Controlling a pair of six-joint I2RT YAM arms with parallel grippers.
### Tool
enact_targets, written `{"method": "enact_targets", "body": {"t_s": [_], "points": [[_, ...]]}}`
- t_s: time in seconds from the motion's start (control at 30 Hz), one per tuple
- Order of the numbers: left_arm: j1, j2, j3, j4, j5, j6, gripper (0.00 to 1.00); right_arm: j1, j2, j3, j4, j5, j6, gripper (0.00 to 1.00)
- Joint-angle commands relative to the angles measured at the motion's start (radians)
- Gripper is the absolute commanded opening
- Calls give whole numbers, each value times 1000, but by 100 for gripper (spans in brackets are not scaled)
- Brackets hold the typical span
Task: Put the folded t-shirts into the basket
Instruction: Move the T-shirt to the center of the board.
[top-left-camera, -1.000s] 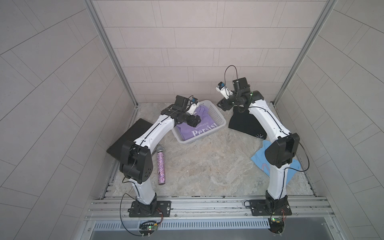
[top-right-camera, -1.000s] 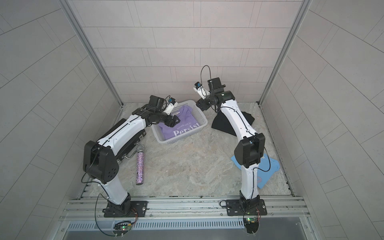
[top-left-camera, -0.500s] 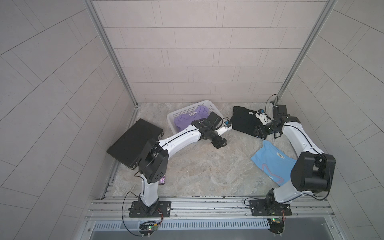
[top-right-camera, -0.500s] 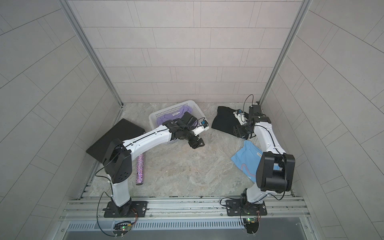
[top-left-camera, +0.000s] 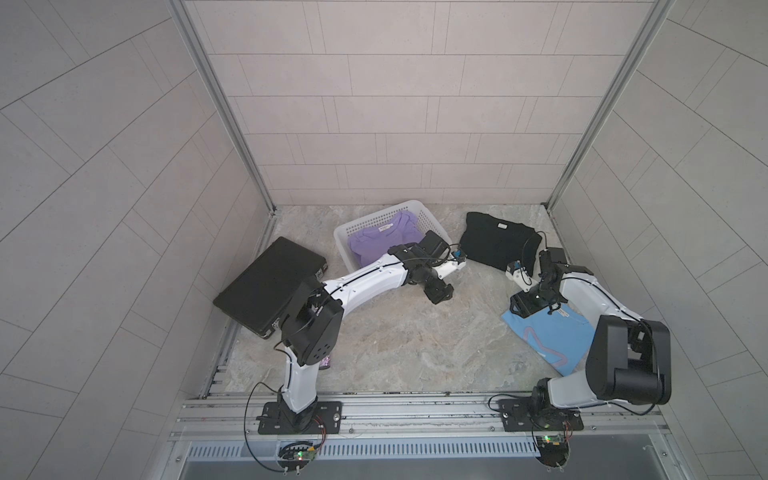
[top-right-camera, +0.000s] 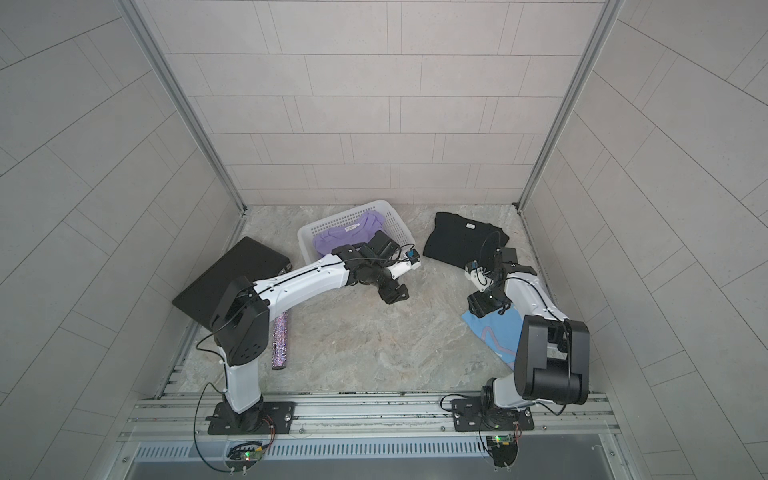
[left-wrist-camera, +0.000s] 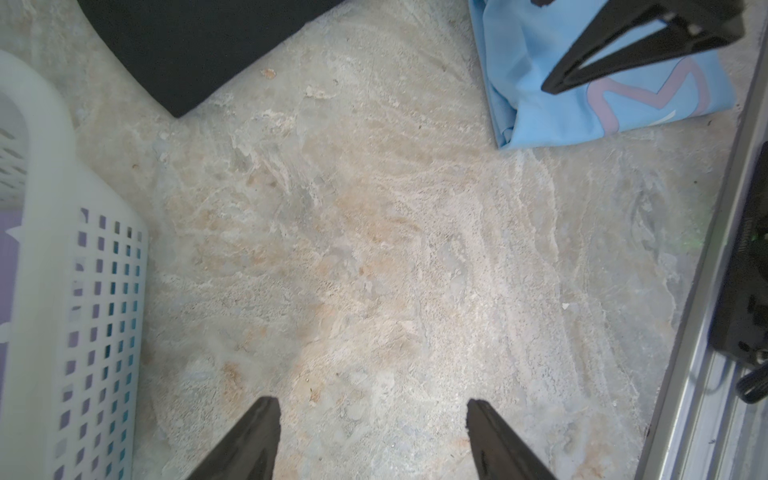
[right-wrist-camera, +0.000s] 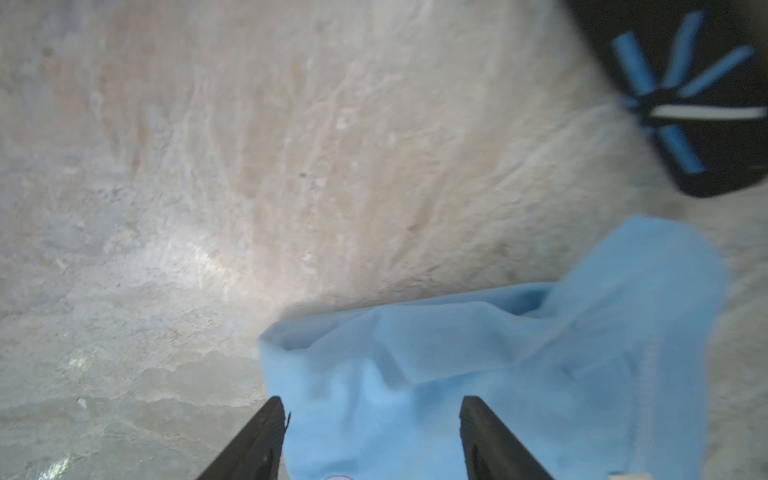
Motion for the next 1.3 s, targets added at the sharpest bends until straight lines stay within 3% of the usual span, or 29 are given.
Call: {"method": "enact_targets", "body": {"t_s": [0.0, 0.17, 0.47, 0.57, 0.67, 0.83, 1.07, 1.17, 1.27], "points": [[2, -51, -35, -14, -32, 34, 73, 22, 12, -21, -9, -22, -56, 66], [8, -78, -76, -10, -67, 52, 73, 71, 58, -31, -9, -30, -70, 57], [69, -148, -144, -33, -60, 42, 73, 147, 124, -24, -18, -7, -77, 21], [117, -197, -182, -41, -47, 34, 73, 215, 112, -35, -23, -1, -83, 9], [185, -258, -213, -57, -23, 15, 73, 340, 106, -33, -29, 2, -88, 4], [344, -372, -250, -100, 11, -21, 73, 596, 124, 10, -31, -17, -86, 4], [556, -520, -302, -132, -27, -56, 73, 1000, 329, 258, -57, -38, -68, 7], [578, -554, -329, -141, -41, -59, 74, 1050, 371, 333, -85, -96, -52, 17], [580, -573, -353, -147, -23, -59, 74, 1042, 354, 358, -104, -133, -37, 36]]}}
